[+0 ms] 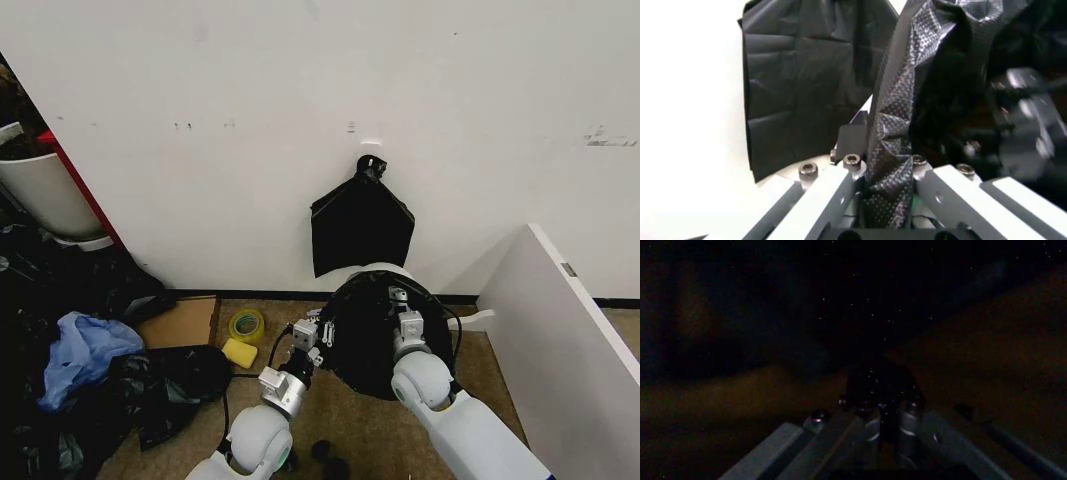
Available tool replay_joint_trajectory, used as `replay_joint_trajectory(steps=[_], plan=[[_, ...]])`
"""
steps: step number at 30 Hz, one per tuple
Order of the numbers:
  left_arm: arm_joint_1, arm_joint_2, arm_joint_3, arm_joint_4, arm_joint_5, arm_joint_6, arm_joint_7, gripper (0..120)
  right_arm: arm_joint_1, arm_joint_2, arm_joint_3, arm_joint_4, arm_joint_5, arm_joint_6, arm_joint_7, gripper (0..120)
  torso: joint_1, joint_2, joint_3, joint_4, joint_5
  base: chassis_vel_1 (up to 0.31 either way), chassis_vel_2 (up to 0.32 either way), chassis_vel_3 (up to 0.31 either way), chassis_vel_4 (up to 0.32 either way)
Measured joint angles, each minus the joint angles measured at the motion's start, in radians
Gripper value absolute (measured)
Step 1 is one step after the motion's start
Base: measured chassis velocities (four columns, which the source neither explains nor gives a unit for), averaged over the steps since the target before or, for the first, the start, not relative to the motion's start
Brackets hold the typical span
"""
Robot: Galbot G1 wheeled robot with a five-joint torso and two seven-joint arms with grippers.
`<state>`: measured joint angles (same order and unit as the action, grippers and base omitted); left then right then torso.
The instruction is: Place the garbage bag over the trash bin.
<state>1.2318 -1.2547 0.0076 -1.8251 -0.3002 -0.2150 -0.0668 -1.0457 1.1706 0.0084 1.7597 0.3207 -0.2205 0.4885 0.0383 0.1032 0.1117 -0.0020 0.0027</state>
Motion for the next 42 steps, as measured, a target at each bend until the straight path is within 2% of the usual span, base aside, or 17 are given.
replay_joint_trajectory(steps=[4, 6, 8, 12, 16, 20, 29, 33, 34, 36, 38, 39, 40, 42], plan=[[-0.012, -0.001, -0.008, -0.008, -0.025, 0.007, -0.003, 2, -0.057, -0.035, -0.010, 0.093, -0.004, 0.057, -0.073, 0, 0.000, 0.000, 0.000, 0.0001, 0.0001, 0.000, 0.000, 0.000, 0.000], [-0.014, 0.001, -0.010, -0.008, -0.025, 0.006, -0.002, 2, -0.071, -0.044, -0.011, 0.120, 0.002, 0.051, -0.083, 0, 0.000, 0.000, 0.000, 0.0000, 0.0000, 0.000, 0.000, 0.000, 0.000], [-0.018, 0.004, -0.017, -0.006, -0.020, -0.002, 0.004, 2, -0.100, -0.068, -0.012, 0.185, 0.040, -0.023, -0.083, 0, 0.000, 0.000, 0.000, 0.0000, 0.0001, 0.000, 0.000, 0.000, 0.000], [-0.027, 0.006, -0.038, 0.011, 0.005, -0.049, 0.025, 2, -0.123, -0.098, -0.005, 0.287, 0.219, -0.307, -0.011, 0, 0.000, 0.000, 0.000, -0.0001, -0.0001, 0.000, 0.000, 0.000, 0.000], [-0.030, 0.006, -0.048, 0.017, 0.021, -0.088, 0.042, 2, -0.108, -0.091, 0.001, 0.286, 0.274, -0.376, 0.023, 0, 0.000, 0.000, 0.000, 0.0000, 0.0000, 0.000, 0.000, 0.000, 0.000], [-0.025, 0.008, -0.054, 0.014, 0.039, -0.127, 0.066, 2, -0.074, -0.073, -0.003, 0.240, 0.234, -0.395, 0.046, 0, 0.000, 0.000, 0.000, 0.0001, 0.0001, 0.000, 0.000, 0.000, 0.000], [-0.017, 0.005, -0.060, 0.013, 0.049, -0.137, 0.074, 2, -0.073, -0.079, -0.010, 0.222, 0.068, -0.422, 0.073, 0, 0.000, 0.000, 0.000, 0.0001, 0.0000, 0.000, 0.000, 0.000, 0.000], [-0.022, 0.000, -0.063, 0.018, 0.047, -0.132, 0.073, 2, -0.098, -0.087, -0.007, 0.237, 0.028, -0.346, 0.058, 0, 0.000, 0.000, 0.000, 0.0000, 0.0000, 0.000, 0.000, 0.000, 0.000], [-0.024, -0.002, -0.064, 0.021, 0.044, -0.128, 0.071, 2, -0.108, -0.088, -0.006, 0.240, 0.015, -0.297, 0.043, 0, 0.000, 0.000, 0.000, -0.0001, 0.0000, 0.000, 0.000, 0.000, 0.000], [-0.029, -0.006, -0.068, 0.032, 0.022, -0.107, 0.057, 2, -0.139, -0.093, 0.000, 0.248, -0.026, -0.104, -0.027, 0, 0.000, 0.000, 0.000, 0.0000, 0.0001, 0.000, 0.000, 0.000, 0.000], [-0.034, -0.010, -0.072, 0.038, -0.008, -0.078, 0.045, 2, -0.167, -0.098, 0.003, 0.256, -0.051, 0.037, -0.102, 0, 0.000, 0.000, 0.000, 0.0001, 0.0000, 0.000, 0.000, 0.000, 0.000], [-0.038, -0.011, -0.077, 0.039, -0.036, -0.051, 0.035, 2, -0.187, -0.105, 0.007, 0.260, -0.063, 0.140, -0.173, 4, 0.000, 0.000, 0.000, 0.0000, 0.0000, 0.000, 0.000, 0.000, 0.000], [-0.038, -0.011, -0.077, 0.039, -0.036, -0.051, 0.035, 2, -0.187, -0.105, 0.007, 0.260, -0.063, 0.140, -0.173, 4, 0.000, 0.000, 0.000, 0.0000, 0.0000, 0.000, 0.000, 0.000, 0.000], [-0.045, -0.011, -0.085, 0.039, -0.076, -0.016, 0.021, 2, -0.210, -0.115, 0.012, 0.263, -0.083, 0.266, -0.265, 10, 0.000, 0.000, 0.000, -0.0001, 0.0000, 0.000, 0.000, 0.000, 0.000]])
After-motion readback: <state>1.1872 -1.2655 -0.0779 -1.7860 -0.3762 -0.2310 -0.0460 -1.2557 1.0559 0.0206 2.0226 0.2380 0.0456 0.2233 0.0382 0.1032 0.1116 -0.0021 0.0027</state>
